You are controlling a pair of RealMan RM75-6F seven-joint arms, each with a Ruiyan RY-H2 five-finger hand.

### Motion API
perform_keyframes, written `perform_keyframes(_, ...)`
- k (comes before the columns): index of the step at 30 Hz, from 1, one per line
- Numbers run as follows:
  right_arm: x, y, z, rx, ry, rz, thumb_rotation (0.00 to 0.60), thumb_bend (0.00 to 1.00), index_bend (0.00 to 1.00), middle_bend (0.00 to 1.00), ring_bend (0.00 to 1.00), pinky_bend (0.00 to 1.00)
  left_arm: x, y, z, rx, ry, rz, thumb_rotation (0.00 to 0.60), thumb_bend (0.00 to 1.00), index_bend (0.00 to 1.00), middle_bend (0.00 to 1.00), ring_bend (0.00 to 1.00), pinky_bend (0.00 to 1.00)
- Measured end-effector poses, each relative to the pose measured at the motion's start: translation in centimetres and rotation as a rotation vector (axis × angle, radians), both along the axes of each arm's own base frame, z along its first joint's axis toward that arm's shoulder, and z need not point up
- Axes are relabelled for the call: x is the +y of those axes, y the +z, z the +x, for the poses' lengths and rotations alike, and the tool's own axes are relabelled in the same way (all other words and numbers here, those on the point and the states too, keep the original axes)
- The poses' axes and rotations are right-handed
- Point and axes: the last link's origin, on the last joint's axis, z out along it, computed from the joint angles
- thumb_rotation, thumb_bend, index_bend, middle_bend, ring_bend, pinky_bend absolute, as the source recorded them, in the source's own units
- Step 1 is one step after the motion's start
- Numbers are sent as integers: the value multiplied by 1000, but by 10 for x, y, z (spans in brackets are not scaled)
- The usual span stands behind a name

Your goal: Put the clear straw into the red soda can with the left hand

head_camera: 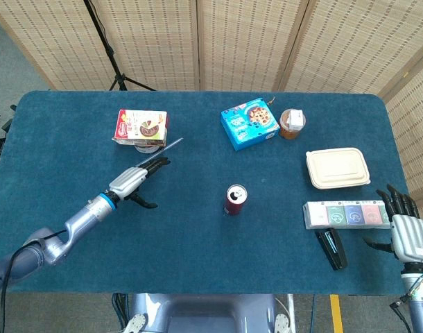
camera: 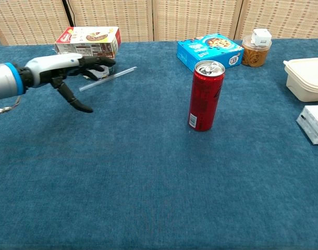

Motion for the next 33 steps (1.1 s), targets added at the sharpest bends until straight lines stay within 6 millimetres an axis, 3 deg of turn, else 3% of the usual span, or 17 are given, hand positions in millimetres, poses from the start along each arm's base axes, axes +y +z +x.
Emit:
perform_keyframes(6,1,0,2,-5,8,0,600,0,96,0,0,0,-2,22,-32,97,94,68,600,0,0,0,0,138)
perform_keyframes(15,2,0,3,-6,12,2,600,0,96,0,0,0,1,31,-62,134,208,106,600,0,0,0,0,138)
perform_keyframes(21,2,-2,3,-1,11,8,600,0,96,0,0,0,6,24,-63,111,220,105,600,0,0,0,0,138)
perform_keyframes(33,1,-2,1,4,-1,8,600,0,96,0,0,0,17,4,-45,68,184,62,600,0,0,0,0,138)
